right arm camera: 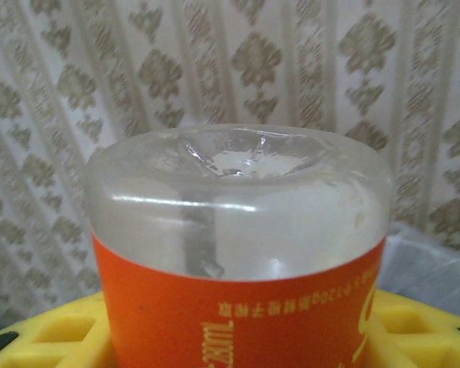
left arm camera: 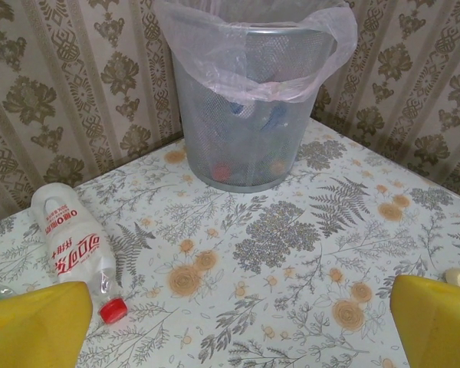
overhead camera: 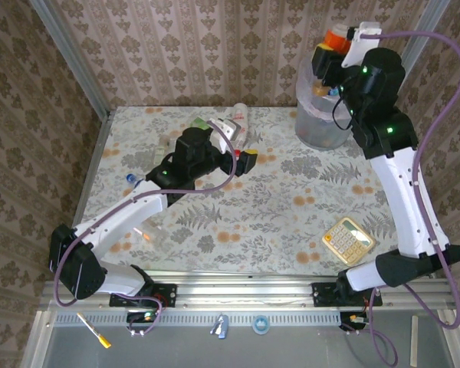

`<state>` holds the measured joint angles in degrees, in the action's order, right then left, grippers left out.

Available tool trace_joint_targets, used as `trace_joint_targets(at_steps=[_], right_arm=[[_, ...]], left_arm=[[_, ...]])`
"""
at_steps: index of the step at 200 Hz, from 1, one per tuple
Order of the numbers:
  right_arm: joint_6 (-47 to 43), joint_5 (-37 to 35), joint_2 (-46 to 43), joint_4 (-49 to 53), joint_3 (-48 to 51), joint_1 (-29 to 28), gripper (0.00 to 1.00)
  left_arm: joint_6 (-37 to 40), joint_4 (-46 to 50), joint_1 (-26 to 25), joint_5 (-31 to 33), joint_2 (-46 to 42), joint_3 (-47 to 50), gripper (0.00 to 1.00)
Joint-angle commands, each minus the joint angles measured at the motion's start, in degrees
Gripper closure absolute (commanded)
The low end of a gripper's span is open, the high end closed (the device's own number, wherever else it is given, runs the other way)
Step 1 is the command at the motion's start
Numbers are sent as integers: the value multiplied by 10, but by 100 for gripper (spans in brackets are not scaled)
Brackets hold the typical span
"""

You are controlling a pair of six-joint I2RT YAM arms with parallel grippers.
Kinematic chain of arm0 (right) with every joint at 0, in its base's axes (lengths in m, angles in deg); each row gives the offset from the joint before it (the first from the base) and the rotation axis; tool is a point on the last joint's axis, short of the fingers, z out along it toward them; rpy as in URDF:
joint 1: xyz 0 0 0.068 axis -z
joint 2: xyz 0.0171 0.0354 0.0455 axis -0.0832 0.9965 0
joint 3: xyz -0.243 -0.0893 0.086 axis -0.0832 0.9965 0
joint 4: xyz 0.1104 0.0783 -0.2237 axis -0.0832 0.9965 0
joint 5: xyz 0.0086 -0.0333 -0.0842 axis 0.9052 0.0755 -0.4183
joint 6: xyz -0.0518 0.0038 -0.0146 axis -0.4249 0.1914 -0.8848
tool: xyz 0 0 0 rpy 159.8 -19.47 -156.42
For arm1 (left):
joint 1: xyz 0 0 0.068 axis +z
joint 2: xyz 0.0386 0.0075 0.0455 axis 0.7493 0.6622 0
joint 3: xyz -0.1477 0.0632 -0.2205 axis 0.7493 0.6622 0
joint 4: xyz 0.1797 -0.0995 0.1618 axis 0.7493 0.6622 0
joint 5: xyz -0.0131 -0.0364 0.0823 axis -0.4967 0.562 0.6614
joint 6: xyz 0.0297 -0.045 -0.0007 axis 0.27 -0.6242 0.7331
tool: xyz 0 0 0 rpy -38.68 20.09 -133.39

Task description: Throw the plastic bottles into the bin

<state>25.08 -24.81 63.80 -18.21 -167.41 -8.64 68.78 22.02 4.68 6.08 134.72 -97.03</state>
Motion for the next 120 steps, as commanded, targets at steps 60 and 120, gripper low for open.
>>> trace_joint_targets(at_steps=[60,120], right_arm=[[-52,-68,-13,-218,0,34,78],[-91,-59,-50,-350,66,34,79]], left_arm=[[-7,-20,-8,23,5,-4,0],[-2,-25,-8,22,15,-8,0]])
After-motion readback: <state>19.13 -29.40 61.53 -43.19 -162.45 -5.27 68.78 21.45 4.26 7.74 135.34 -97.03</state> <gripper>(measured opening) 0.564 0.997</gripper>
